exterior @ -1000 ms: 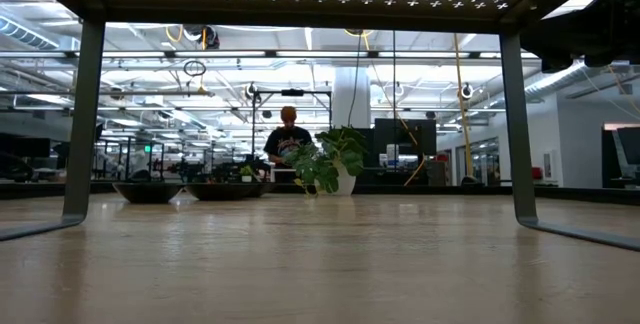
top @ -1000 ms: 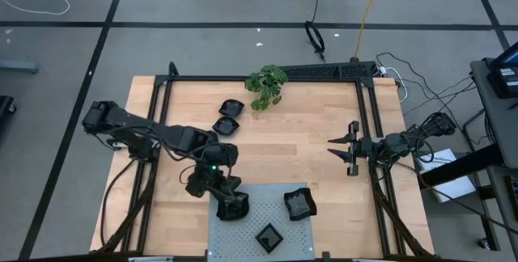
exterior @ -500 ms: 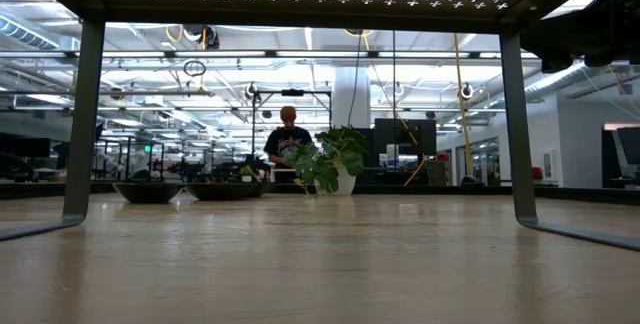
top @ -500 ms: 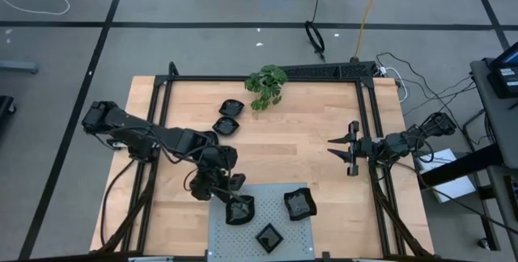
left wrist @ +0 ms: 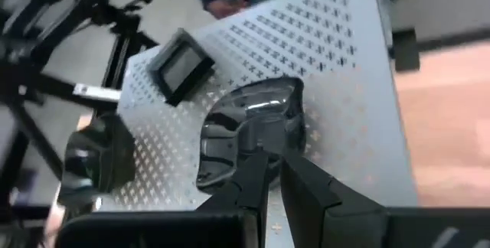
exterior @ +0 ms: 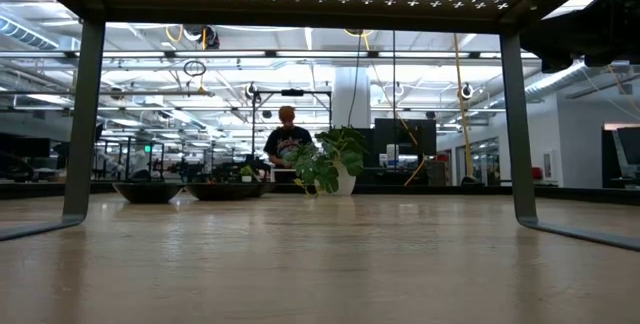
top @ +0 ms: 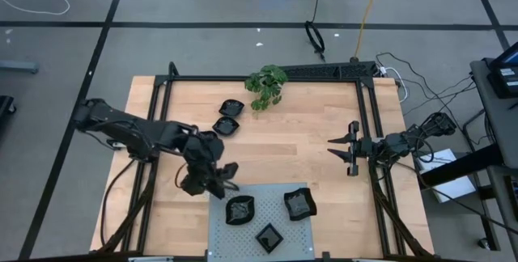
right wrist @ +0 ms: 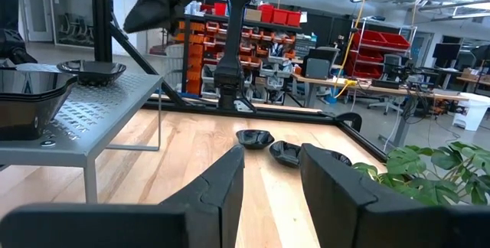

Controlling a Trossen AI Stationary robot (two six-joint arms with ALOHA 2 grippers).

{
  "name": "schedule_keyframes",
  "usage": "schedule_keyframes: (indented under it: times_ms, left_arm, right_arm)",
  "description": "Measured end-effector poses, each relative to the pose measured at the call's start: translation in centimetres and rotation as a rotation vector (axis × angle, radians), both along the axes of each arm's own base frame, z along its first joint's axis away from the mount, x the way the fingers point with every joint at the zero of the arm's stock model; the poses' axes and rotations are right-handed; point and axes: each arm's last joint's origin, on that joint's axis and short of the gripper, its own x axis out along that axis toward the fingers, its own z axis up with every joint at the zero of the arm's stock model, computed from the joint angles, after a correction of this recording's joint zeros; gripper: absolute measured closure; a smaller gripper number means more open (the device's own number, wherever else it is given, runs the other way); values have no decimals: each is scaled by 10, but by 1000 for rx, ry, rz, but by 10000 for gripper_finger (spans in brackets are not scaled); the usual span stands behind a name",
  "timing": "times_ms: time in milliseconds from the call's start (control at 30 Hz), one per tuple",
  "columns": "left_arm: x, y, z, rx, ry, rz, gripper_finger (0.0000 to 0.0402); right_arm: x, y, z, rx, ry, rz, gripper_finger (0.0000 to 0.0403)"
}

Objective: Pick & Place Mini shaped plates
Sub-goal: Stack the leaf-shaped plate onto the other leaf-shaped plate on the shelf

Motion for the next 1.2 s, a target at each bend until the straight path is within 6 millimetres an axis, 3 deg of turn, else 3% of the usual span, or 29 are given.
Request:
schedule_keyframes:
  times_ms: [100, 233, 333, 433, 567, 667, 900, 1067, 1200]
  left_arm:
    - [-10, 4, 10, -63, 55, 87, 360]
    - [-13, 13, 20, -215, 203, 341, 360]
    - [-7, 28, 23, -322, 264, 476, 360]
    - [5, 41, 22, -512, 273, 475, 360]
    - [14, 60, -5, -715, 285, 501, 360]
    - [7, 78, -32, -817, 289, 720, 360]
    - [-33, 106, -51, -1099, 22, 1330, 360]
    - [-63, 103, -58, -1103, -265, 1643, 360]
    - [-80, 95, -66, -1035, -464, 1794, 360]
  right_arm:
    - [0, 0, 0, 0, 0, 0, 284]
    - [0, 0, 0, 0, 0, 0, 284]
    - [0, 0, 0, 0, 0, 0, 284]
    - [0, 0, 0, 0, 0, 0, 284]
    - [0, 0, 0, 0, 0, 0, 284]
    - [0, 0, 0, 0, 0, 0, 284]
    - [0, 0, 0, 0, 0, 0, 284]
    - [0, 0, 0, 0, 0, 0, 284]
    - [0, 0, 0, 0, 0, 0, 284]
